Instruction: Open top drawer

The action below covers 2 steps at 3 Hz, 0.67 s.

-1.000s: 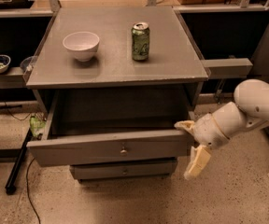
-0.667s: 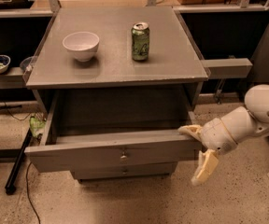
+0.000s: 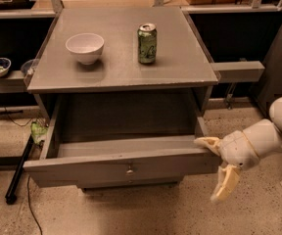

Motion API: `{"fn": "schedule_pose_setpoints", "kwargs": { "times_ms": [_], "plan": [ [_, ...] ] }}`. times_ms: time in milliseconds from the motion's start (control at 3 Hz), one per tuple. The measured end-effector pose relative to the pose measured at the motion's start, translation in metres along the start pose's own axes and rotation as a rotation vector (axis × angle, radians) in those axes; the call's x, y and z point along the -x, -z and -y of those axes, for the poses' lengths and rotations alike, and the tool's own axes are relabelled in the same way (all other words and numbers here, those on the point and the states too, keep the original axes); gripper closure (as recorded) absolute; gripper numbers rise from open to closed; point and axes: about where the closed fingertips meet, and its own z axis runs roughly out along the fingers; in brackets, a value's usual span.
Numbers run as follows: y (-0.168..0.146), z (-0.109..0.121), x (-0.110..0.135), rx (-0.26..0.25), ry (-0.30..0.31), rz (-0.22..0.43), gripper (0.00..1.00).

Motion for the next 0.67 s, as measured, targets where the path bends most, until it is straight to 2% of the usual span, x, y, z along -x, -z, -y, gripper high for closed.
{"fn": "schedule_pose_setpoints", "kwargs": {
  "times_ms": [333,667],
  "plan": [
    [0.006,-0.011,-0.005,-0.002,-0.008,0.011,0.00],
    [0.025,-0.060,-0.016,0.000,-0.060,0.087,0.00]
  ]
}}
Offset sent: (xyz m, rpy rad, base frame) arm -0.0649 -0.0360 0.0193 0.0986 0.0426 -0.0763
